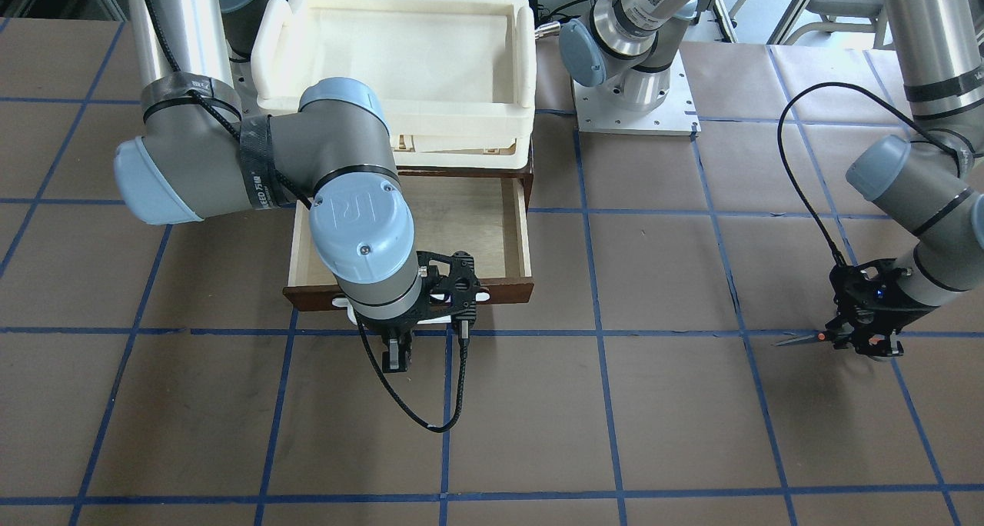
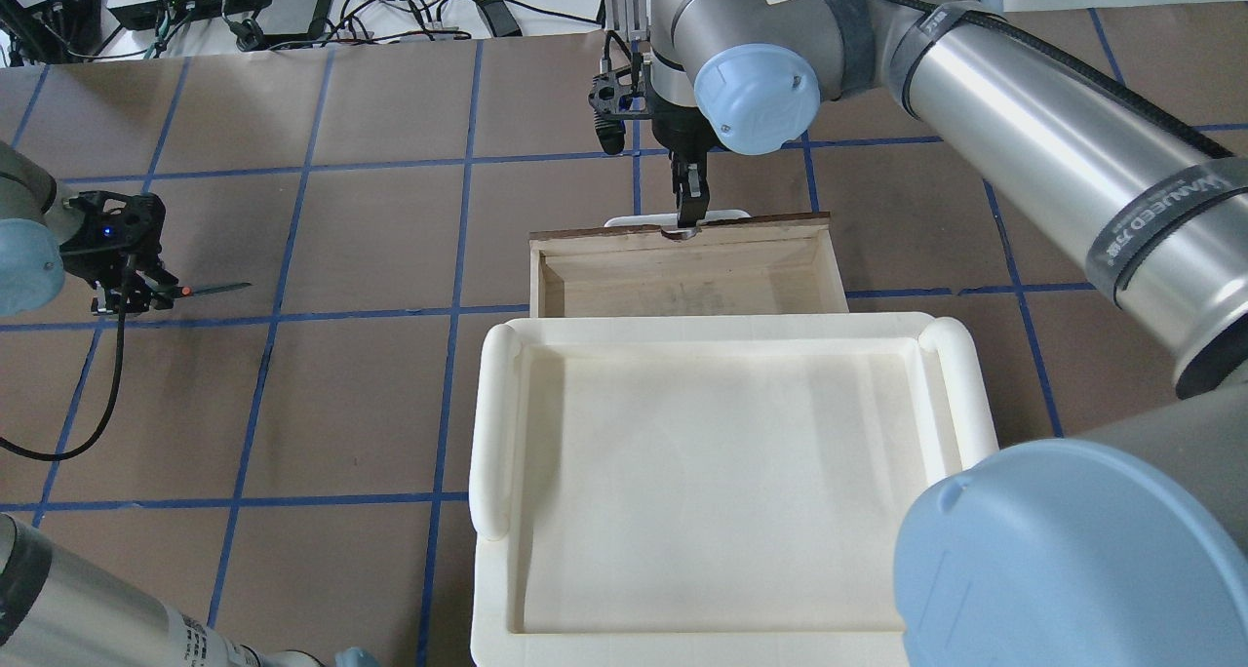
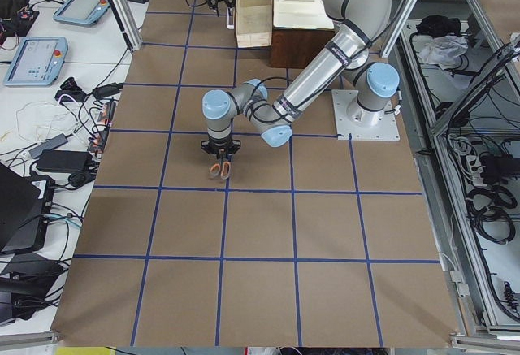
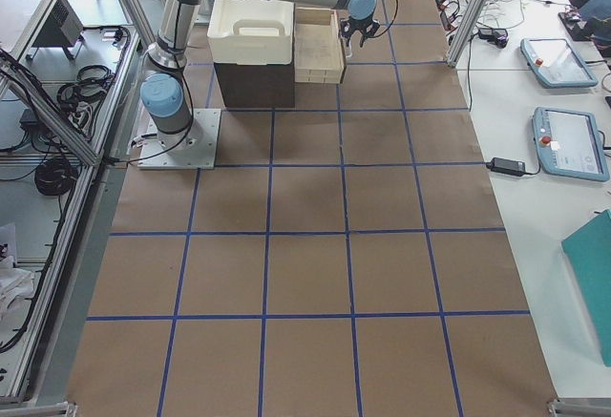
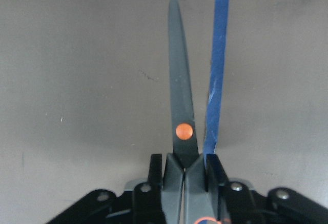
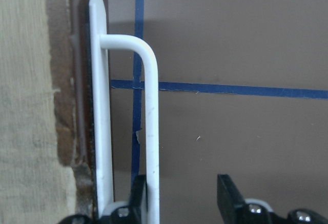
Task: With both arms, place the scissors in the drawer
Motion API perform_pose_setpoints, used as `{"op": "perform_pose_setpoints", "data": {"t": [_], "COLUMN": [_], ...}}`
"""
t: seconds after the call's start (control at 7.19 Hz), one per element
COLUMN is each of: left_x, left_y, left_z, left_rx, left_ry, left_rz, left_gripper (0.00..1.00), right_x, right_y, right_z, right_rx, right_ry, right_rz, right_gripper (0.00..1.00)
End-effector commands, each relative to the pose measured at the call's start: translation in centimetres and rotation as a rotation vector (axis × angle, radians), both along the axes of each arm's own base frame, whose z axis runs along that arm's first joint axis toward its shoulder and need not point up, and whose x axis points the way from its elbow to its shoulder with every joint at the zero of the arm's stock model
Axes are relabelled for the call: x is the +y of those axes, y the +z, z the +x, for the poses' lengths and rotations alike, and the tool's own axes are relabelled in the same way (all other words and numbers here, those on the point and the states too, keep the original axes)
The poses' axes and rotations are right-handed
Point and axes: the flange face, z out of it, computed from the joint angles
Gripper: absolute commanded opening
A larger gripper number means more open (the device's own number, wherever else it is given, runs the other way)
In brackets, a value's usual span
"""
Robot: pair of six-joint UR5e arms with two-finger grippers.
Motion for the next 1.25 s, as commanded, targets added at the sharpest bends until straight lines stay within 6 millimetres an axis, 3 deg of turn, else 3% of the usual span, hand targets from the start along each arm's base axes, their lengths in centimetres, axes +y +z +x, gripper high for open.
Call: {"op": "perform_pose_setpoints", "data": {"t": [0.0,0.56,0.7,0.83,0.97,1.11], "left_x": [0.1,-0.6,-0.7,-0.3,0.1,0.4], "left_y": [2.5,11.4,13.2,14.5,15.7,16.7], "left_z": [-1.8,-7.7,-9.8,-11.6,-14.0,-17.0], "left_rx": [0.005,0.020,0.023,0.026,0.029,0.025], "left_ry": [-0.017,-0.047,-0.037,-0.051,-0.088,-0.134], "left_rz": [0.005,0.030,0.036,0.042,0.047,0.046], "left_gripper": [0.14,0.11,0.11,0.10,0.09,0.09], "right_x": [-1.3,-2.5,-2.8,-3.0,-2.7,-2.7], "right_y": [-0.5,-0.5,-0.6,-0.4,2.7,6.4], "right_z": [0.3,-0.3,-1.1,-1.9,-2.8,-5.4], "right_rx": [-0.007,-0.007,-0.008,-0.009,-0.019,-0.028], "right_ry": [-0.003,-0.015,-0.026,-0.039,-0.061,-0.102], "right_rz": [-0.015,-0.024,-0.019,-0.019,-0.062,-0.111], "right_gripper": [0.55,0.56,0.65,1.00,1.00,1.00]}}
